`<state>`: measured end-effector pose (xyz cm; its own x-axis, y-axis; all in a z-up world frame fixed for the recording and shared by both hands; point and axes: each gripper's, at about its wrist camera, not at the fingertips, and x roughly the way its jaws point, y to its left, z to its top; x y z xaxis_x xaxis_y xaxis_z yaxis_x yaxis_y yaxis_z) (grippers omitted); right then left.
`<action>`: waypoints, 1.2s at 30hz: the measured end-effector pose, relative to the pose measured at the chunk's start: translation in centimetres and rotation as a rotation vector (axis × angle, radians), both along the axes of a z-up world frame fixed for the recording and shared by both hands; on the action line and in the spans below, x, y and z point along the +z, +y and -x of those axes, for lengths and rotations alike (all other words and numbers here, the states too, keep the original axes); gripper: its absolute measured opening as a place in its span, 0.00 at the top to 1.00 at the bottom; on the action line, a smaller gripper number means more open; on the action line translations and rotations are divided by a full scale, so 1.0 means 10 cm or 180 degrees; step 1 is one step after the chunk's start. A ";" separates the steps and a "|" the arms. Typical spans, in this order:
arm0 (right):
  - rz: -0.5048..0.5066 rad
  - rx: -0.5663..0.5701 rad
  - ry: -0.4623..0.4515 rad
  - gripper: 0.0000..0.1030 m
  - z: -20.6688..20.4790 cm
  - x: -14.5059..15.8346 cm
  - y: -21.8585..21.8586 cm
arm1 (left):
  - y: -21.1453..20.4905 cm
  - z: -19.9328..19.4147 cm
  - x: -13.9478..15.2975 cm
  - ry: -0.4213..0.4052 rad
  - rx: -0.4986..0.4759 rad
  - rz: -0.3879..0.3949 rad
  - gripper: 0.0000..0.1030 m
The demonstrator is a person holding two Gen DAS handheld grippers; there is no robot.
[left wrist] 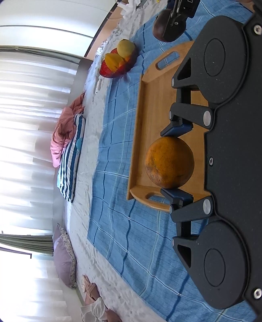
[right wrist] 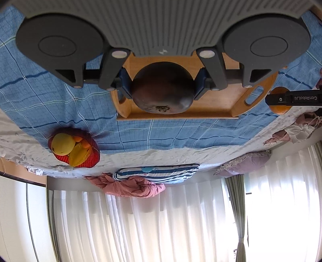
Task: Organize fruits
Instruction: 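Carry the orange in the left tool while the right tool carries the dark fruit over the tray, then lower and release the dark fruit with the right tool while the left tool releases the orange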
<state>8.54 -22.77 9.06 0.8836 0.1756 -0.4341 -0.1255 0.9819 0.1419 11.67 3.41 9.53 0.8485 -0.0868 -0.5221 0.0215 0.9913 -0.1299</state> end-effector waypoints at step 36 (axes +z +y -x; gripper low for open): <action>0.0148 -0.0136 0.0876 0.37 -1.95 -0.50 0.12 | -0.17 -1.90 -0.52 0.0607 -0.0004 -0.0034 0.51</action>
